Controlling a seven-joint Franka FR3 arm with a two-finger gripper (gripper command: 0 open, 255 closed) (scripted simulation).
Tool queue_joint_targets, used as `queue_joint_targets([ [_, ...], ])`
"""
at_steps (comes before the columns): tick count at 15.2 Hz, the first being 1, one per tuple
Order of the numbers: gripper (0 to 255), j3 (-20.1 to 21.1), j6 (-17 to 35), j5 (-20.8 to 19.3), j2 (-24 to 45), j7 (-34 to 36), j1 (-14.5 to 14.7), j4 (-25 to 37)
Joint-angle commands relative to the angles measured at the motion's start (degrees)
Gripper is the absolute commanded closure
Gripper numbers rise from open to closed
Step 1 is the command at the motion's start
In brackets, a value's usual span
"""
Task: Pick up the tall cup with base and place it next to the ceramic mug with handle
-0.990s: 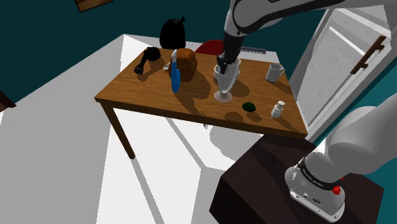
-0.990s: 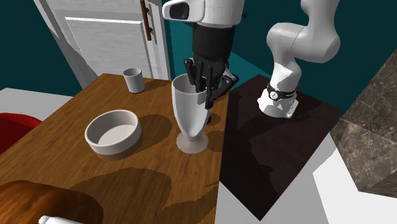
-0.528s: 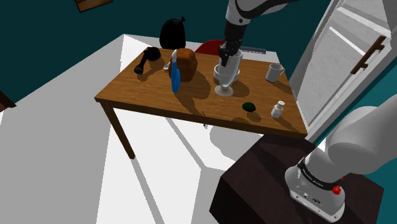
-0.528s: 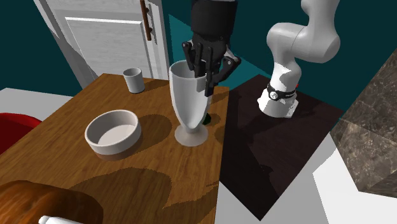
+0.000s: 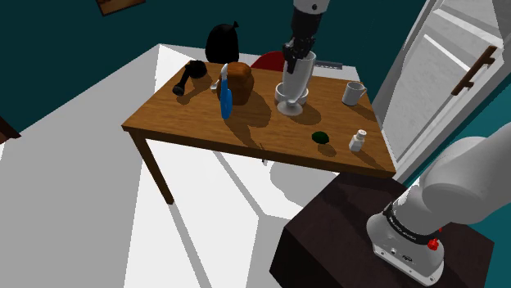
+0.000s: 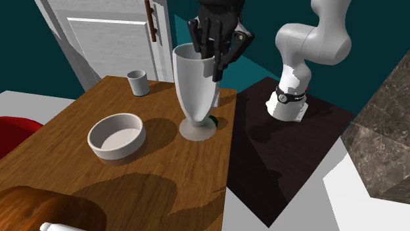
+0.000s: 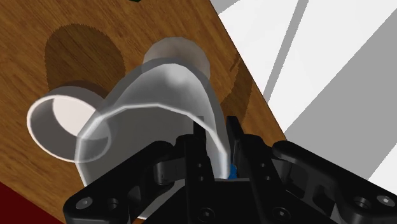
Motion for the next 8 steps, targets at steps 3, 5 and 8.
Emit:
queue_joint_targets([
  [3, 255, 0.0, -3.0, 0.0, 0.2, 0.1, 0.0, 3.2],
  [5, 255, 0.0, -4.6, 0.0, 0.3, 0.1, 0.0, 4.9],
  [8, 255, 0.0, -6.9, -0.1, 0.5, 0.1, 0.0, 7.4],
])
